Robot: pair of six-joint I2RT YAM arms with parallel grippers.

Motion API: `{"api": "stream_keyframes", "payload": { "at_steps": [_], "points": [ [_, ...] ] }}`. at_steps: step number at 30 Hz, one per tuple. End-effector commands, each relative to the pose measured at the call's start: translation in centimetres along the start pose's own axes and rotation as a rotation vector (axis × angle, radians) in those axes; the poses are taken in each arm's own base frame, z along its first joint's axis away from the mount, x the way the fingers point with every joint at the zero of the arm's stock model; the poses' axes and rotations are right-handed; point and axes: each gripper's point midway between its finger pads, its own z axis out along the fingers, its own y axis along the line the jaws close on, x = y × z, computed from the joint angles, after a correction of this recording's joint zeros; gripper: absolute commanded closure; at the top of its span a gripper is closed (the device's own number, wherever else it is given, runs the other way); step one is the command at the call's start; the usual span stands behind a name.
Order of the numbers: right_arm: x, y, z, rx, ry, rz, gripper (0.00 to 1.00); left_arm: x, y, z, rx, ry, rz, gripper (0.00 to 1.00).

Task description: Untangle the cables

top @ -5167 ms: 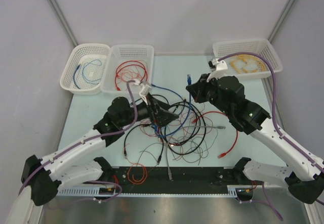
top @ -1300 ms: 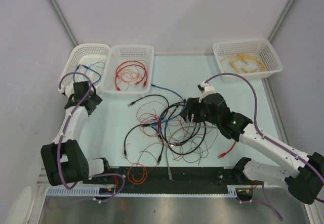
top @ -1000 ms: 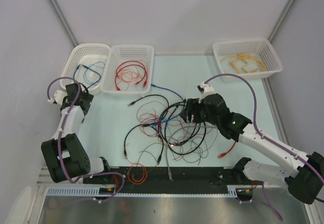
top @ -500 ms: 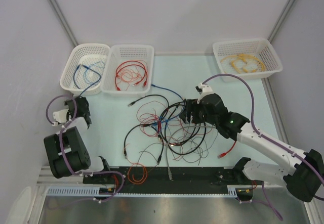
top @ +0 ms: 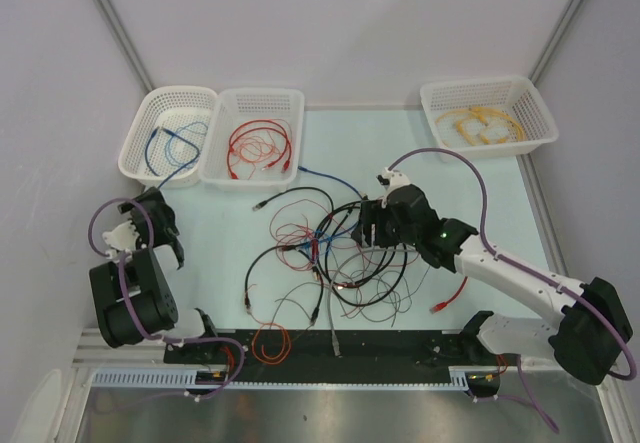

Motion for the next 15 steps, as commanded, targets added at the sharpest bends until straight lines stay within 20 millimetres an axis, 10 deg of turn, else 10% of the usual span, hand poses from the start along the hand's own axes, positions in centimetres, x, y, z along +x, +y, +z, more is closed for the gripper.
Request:
{"api": "stream_keyframes", "payload": {
  "at_steps": [1, 15],
  "points": [
    [-1.0, 0.6, 0.1, -0.029, -0.028, -0.003, 0.29, -0.9, -2.3, 1.6, 0.073, -0.023, -0.060, 0.01],
    [-1.1, -0.9, 0.2, 0.015, -0.017, 0.001, 0.29, -3.0, -3.0, 4.0, 0.154, -0.064, -0.055, 0.67]
  ]
}}
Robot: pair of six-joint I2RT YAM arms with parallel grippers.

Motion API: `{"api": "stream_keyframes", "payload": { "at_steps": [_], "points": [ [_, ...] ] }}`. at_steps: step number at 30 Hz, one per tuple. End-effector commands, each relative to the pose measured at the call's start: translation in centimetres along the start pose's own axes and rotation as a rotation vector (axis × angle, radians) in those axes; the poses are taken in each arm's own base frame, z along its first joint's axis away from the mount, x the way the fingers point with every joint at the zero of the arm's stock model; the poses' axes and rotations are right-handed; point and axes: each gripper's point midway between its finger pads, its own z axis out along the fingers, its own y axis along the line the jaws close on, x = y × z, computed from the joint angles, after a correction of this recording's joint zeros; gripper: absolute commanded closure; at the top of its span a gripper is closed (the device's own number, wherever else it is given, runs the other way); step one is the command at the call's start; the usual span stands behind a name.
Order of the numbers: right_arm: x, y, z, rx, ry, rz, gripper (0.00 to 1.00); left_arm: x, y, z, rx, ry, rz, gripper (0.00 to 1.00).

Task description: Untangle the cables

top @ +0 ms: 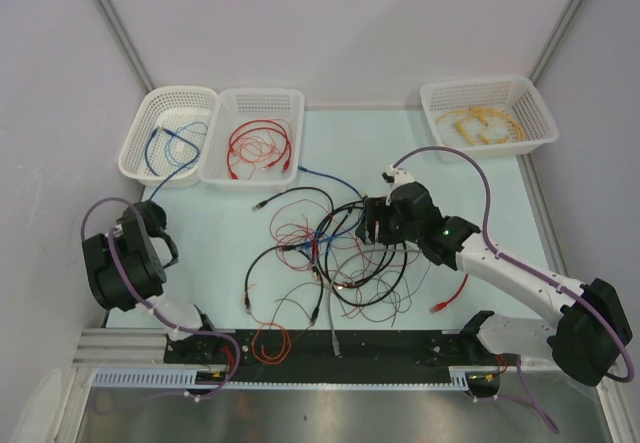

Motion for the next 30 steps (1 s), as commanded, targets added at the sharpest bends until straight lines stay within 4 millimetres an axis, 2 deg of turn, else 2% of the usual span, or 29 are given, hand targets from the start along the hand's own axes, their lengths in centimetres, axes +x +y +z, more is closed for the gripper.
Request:
{"api": "stream_keyframes", "payload": {
  "at_steps": [1, 2, 5, 6, 9, 10, 12, 14, 15, 16, 18, 19, 22, 24, 30],
  "points": [
    [-0.8, 0.4, 0.3, -0.016, -0.018, -0.014, 0.29, -1.0, -4.8, -0.5, 0.174, -0.010, -0.016, 0.72],
    [-0.8, 0.5, 0.3, -0.016, -0.019, -0.014, 0.29, -1.2, -4.8, -0.6, 0.176, -0.012, -0.009, 0.83],
    [-0.8, 0.5, 0.3, -0.019, -0.019, -0.015, 0.30, -1.3, -5.9, -1.5, 0.208, 0.006, -0.004, 1.00],
    [-0.7, 0.6, 0.2, -0.020, -0.017, -0.016, 0.30, -1.2, -7.2, -2.3, 0.241, 0.017, 0.001, 1.00],
    [-0.6, 0.6, 0.0, -0.021, -0.015, -0.018, 0.30, -1.2, -7.5, -3.2, 0.208, 0.029, 0.070, 1.00],
    [-0.6, 0.7, 0.0, -0.023, -0.015, -0.018, 0.29, -1.4, -9.0, -4.2, 0.242, 0.029, 0.077, 1.00],
    [-0.6, 0.9, -0.1, -0.029, -0.017, -0.022, 0.30, -1.2, -10.0, -5.1, 0.219, 0.054, 0.143, 1.00],
    [-0.6, 1.2, -0.1, -0.038, -0.019, -0.027, 0.30, -1.1, -10.6, -5.5, 0.187, 0.061, 0.315, 0.95],
    [-0.6, 1.4, -0.1, -0.041, -0.020, -0.027, 0.30, -1.0, -11.0, -5.6, 0.112, 0.057, 0.397, 0.89],
    [-0.5, 1.5, -0.2, -0.044, -0.020, -0.027, 0.30, -1.2, -10.7, -5.6, 0.075, 0.040, 0.521, 0.71],
    [-0.4, 1.9, -0.3, -0.054, -0.022, -0.037, 0.30, -1.0, -10.7, -6.0, 0.004, 0.035, 0.650, 0.60],
    [-0.4, 2.0, -0.3, -0.053, -0.024, -0.038, 0.30, -0.7, -10.1, -6.1, -0.040, 0.007, 0.744, 0.52],
    [-0.5, 2.2, -0.3, -0.060, -0.029, -0.042, 0.30, 0.2, -9.9, -6.5, -0.106, 0.001, 0.962, 0.43],
    [-0.7, 2.6, -0.5, -0.072, -0.042, -0.043, 0.30, -0.4, -8.9, -5.8, -0.183, -0.034, 1.072, 0.41],
    [-1.3, 3.0, -1.1, -0.094, -0.081, -0.047, 0.30, -1.0, -4.5, -3.8, -0.364, 0.016, 1.332, 0.39]
  ]
}}
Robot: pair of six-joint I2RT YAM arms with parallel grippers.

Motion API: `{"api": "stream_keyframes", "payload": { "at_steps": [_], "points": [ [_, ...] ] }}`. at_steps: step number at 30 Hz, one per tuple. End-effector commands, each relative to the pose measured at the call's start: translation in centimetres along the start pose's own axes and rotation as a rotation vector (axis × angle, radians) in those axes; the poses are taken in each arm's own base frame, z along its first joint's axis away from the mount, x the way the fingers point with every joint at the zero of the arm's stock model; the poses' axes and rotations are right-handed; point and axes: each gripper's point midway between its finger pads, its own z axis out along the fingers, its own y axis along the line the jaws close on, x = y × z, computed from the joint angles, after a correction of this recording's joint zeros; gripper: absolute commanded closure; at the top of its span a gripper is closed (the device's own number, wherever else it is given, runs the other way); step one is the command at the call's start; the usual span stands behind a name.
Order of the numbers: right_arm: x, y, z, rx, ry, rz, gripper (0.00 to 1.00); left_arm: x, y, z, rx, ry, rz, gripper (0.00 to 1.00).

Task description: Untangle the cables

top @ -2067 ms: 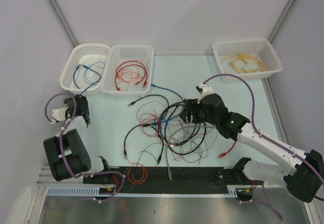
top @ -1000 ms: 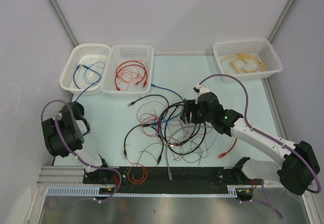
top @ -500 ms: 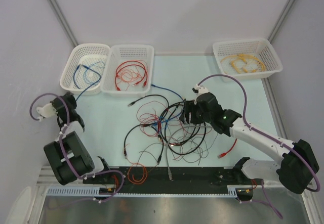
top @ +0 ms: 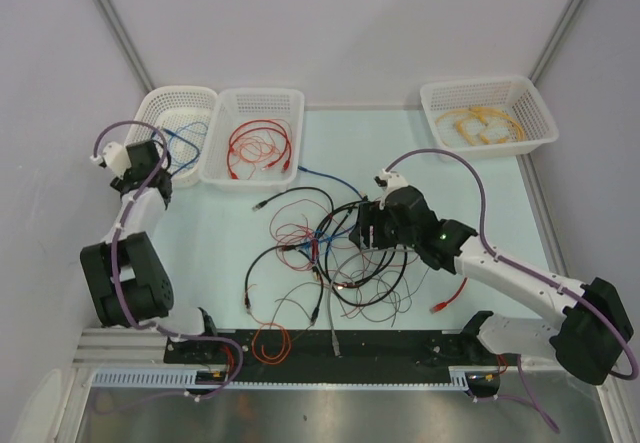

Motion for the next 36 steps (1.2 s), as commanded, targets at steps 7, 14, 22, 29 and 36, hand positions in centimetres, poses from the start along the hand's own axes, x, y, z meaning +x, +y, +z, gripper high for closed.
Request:
{"api": "stream_keyframes", "payload": {
  "at_steps": [7, 14, 22, 29, 36],
  "points": [
    [-2.0, 0.5, -1.1, -0.052, -0.155, 0.019, 0.29, 1.8, 5.2, 1.4, -0.215, 0.111, 0.389, 0.00],
    [-1.4, -0.4, -1.0, -0.081, -0.176, 0.083, 0.29, -0.3, 2.9, 3.6, -0.153, 0.041, 0.517, 0.00],
    [-2.2, -0.9, -0.9, -0.127, -0.167, 0.112, 0.29, 2.6, 2.9, 5.6, -0.078, 0.080, 0.662, 0.01],
    [-1.4, -1.7, -0.2, -0.102, -0.147, 0.131, 0.29, 3.9, 4.7, 7.1, -0.052, 0.104, 0.684, 0.02],
    [-1.0, -2.2, 0.6, -0.085, -0.129, 0.140, 0.29, 3.6, 5.0, 9.2, -0.035, 0.131, 0.675, 0.29]
  ]
}}
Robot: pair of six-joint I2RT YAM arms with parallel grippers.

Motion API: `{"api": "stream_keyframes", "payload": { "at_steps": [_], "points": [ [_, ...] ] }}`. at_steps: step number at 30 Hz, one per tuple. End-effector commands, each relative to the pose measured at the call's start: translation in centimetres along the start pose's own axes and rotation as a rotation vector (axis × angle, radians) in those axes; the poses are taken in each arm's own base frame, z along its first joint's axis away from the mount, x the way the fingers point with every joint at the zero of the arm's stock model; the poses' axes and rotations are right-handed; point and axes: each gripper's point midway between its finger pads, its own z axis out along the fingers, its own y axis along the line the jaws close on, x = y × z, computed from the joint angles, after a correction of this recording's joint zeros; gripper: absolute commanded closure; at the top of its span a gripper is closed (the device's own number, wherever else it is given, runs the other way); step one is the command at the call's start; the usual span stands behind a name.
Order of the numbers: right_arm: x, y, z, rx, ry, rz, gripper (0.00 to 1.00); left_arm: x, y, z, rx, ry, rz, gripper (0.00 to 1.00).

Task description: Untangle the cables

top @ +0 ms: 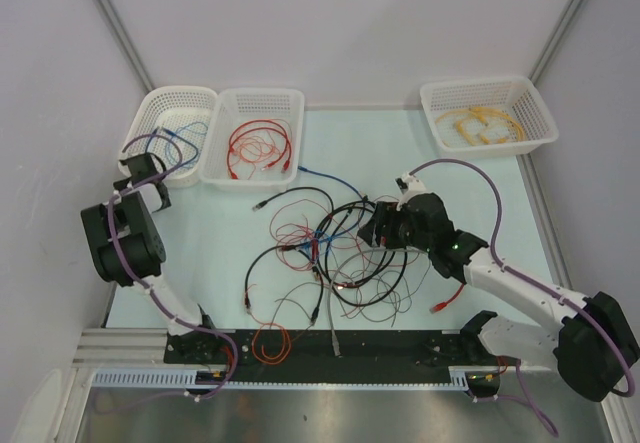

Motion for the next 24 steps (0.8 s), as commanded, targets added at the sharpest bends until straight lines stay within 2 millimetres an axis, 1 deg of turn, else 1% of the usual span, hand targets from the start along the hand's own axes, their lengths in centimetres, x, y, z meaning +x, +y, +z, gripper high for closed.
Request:
{"api": "stream_keyframes", "payload": {
  "at_steps": [1, 2, 3, 5, 8, 9, 10, 11, 13, 14, 16, 17, 18, 19, 22, 23, 24],
  "points": [
    [-0.5, 0.2, 0.6, -0.015, -0.018, 0.017, 0.29, -2.8, -0.1, 1.2, 0.044, -0.072, -0.027, 0.33],
    [-0.2, 0.1, 0.9, -0.015, -0.005, 0.023, 0.29, -2.9, 0.0, 1.3, 0.046, -0.075, -0.031, 0.36],
    [-0.1, 0.1, 1.0, -0.015, -0.001, 0.025, 0.29, -2.8, 0.1, 1.4, 0.045, -0.073, -0.029, 0.42],
    [0.3, 0.1, 1.2, -0.016, 0.013, 0.032, 0.29, -3.1, 0.1, 1.5, 0.051, -0.089, -0.035, 0.46],
    [0.6, -0.1, 1.3, -0.013, 0.025, 0.036, 0.30, -3.2, 0.0, 1.6, 0.055, -0.102, -0.036, 0.56],
    [0.7, -0.1, 1.4, -0.013, 0.028, 0.036, 0.29, -3.2, 0.0, 1.6, 0.055, -0.102, -0.036, 0.63],
    [0.6, -0.1, 1.4, -0.012, 0.027, 0.035, 0.29, -3.3, -0.1, 1.6, 0.056, -0.107, -0.042, 0.66],
    [0.6, -0.1, 1.4, -0.013, 0.026, 0.035, 0.29, -3.3, 0.0, 1.5, 0.055, -0.108, -0.048, 0.72],
    [0.7, -0.1, 1.4, -0.012, 0.029, 0.035, 0.29, -3.5, 0.3, 1.2, 0.049, -0.116, -0.055, 0.77],
    [0.2, 0.2, 1.5, -0.030, 0.010, 0.036, 0.30, -3.2, 0.4, 1.1, 0.044, -0.114, -0.058, 0.83],
    [0.3, 0.6, 1.6, -0.047, 0.017, 0.039, 0.30, -3.8, 0.8, 0.3, 0.040, -0.137, -0.073, 0.88],
    [0.3, 0.8, 1.7, -0.054, 0.016, 0.038, 0.30, -3.8, 1.0, 0.0, 0.039, -0.141, -0.082, 0.94],
    [0.3, 0.9, 1.7, -0.060, 0.017, 0.038, 0.30, -4.4, 1.3, -0.7, 0.038, -0.159, -0.095, 0.97],
    [0.4, 1.1, 1.7, -0.071, 0.022, 0.035, 0.30, -4.4, 1.5, -1.1, 0.037, -0.162, -0.102, 1.00],
    [0.3, 1.5, 1.6, -0.087, 0.020, 0.029, 0.30, -4.7, 2.4, -2.6, 0.018, -0.167, -0.160, 1.00],
    [0.3, 1.6, 1.6, -0.091, 0.020, 0.027, 0.30, -4.8, 2.4, -3.1, 0.021, -0.168, -0.196, 0.98],
    [0.3, 1.7, 1.6, -0.096, 0.020, 0.027, 0.30, -4.9, 2.6, -3.6, 0.024, -0.169, -0.214, 0.93]
  ]
}}
